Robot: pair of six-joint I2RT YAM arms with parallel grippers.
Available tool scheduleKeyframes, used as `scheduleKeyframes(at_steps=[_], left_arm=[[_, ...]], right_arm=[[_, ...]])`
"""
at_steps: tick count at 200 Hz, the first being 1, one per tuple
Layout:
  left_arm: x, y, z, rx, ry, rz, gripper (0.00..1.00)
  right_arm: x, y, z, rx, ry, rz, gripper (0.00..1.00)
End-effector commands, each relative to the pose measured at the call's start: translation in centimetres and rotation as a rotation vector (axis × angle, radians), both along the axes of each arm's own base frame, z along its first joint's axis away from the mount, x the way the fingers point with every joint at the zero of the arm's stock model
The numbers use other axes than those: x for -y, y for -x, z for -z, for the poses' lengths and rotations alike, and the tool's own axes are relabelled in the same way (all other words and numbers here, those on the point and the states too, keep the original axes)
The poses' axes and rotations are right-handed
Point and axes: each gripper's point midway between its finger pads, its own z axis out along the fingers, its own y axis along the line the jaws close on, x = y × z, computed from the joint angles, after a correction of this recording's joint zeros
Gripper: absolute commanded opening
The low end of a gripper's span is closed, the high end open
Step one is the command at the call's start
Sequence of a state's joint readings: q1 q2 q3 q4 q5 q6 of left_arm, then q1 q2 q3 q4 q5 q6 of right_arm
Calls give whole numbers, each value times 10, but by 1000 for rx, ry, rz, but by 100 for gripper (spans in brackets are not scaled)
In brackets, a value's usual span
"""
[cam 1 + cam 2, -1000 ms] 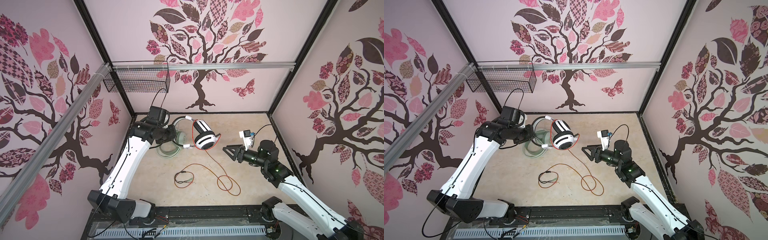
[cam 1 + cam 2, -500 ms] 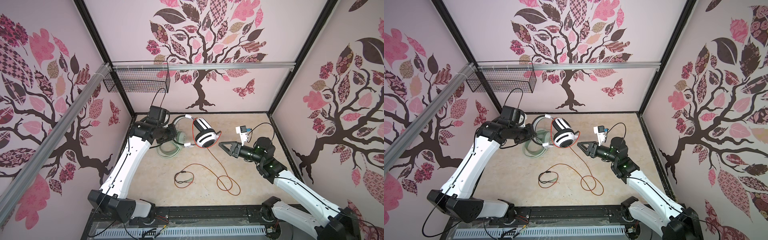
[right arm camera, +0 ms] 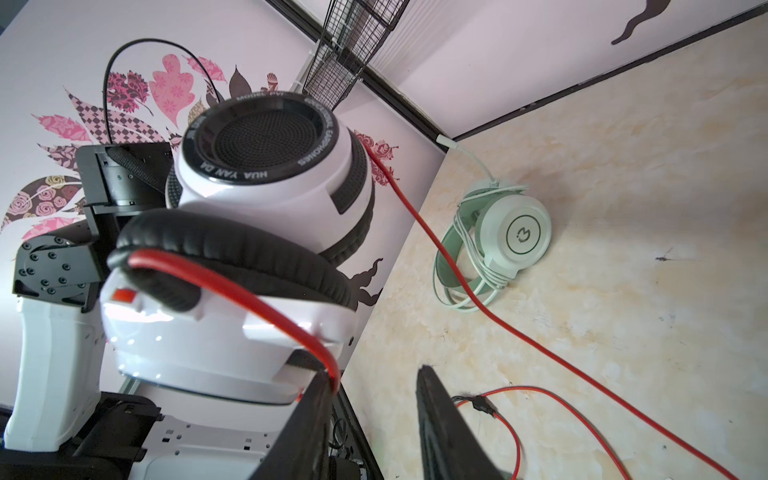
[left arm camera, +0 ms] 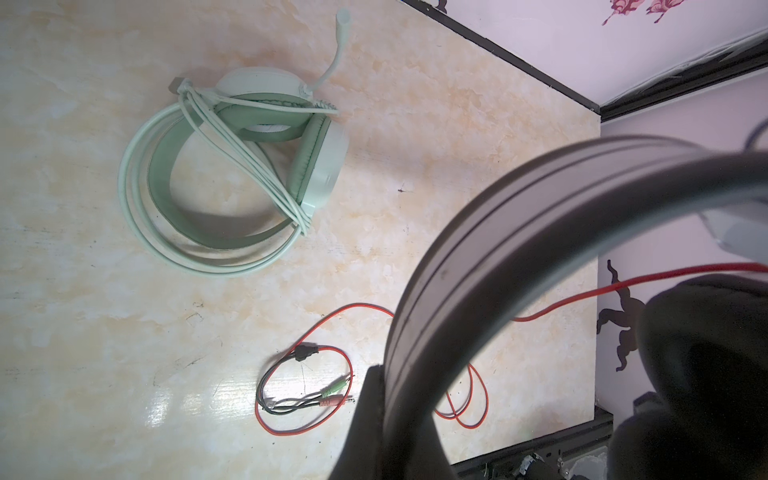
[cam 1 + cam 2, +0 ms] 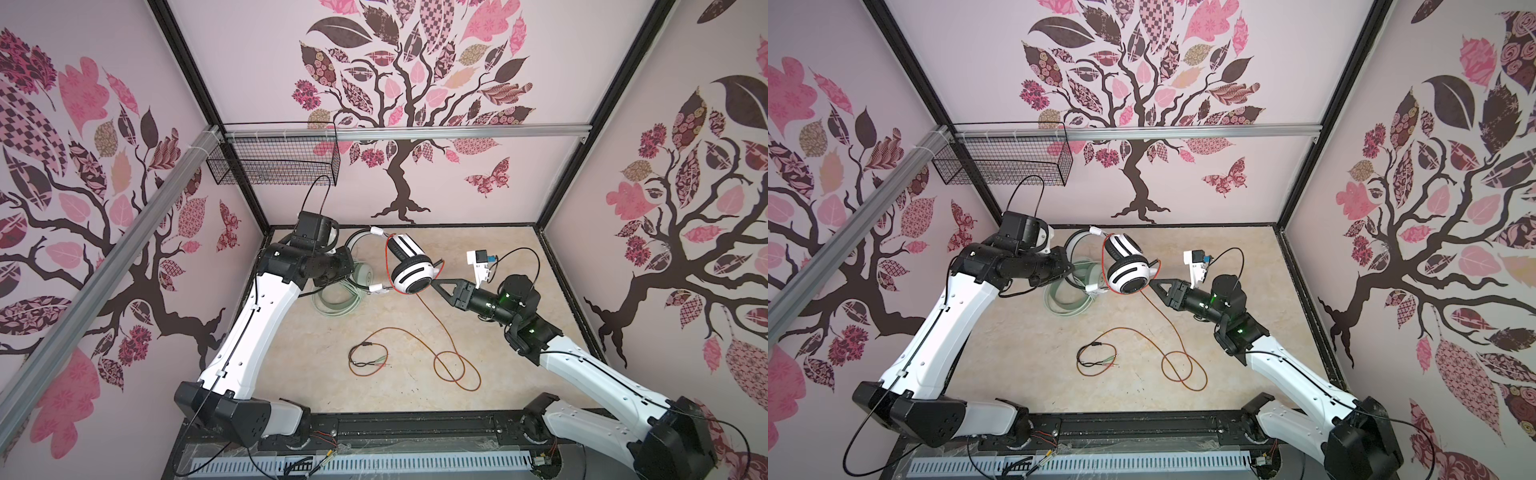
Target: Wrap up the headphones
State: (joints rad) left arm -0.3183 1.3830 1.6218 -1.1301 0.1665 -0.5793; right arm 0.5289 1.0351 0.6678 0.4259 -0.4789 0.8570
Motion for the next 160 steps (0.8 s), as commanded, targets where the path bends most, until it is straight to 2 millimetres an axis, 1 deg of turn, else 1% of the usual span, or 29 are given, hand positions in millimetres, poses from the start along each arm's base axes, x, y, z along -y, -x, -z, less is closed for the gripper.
scheduleKeyframes(at_steps=[1, 33, 42, 64, 89, 107, 121, 160], left_arm=[[8, -4, -27, 95, 77, 13, 0], [9, -4, -27, 93, 84, 20, 0], [10, -3, -27, 94, 86, 22, 0], [10, -3, -27, 91, 90, 23, 0], [13, -3, -29, 88, 104, 31, 0], [15, -2, -29, 83, 110, 40, 0], [15, -2, -30, 82, 110, 43, 0], [15, -1, -29, 77, 99, 52, 0]], right_arm=[[2, -5, -36, 60, -70, 28, 37], [-5, -4, -43, 60, -103, 4, 37], [-5, -6, -42, 54, -102, 7, 37], [-9, -10, -35, 31, -86, 11, 36], [-13, -13, -20, 6, -31, 21, 34], [-8, -17, -9, -5, 20, 67, 30], [-3, -20, -4, -5, 63, 106, 29], [9, -26, -2, 20, 152, 174, 29]])
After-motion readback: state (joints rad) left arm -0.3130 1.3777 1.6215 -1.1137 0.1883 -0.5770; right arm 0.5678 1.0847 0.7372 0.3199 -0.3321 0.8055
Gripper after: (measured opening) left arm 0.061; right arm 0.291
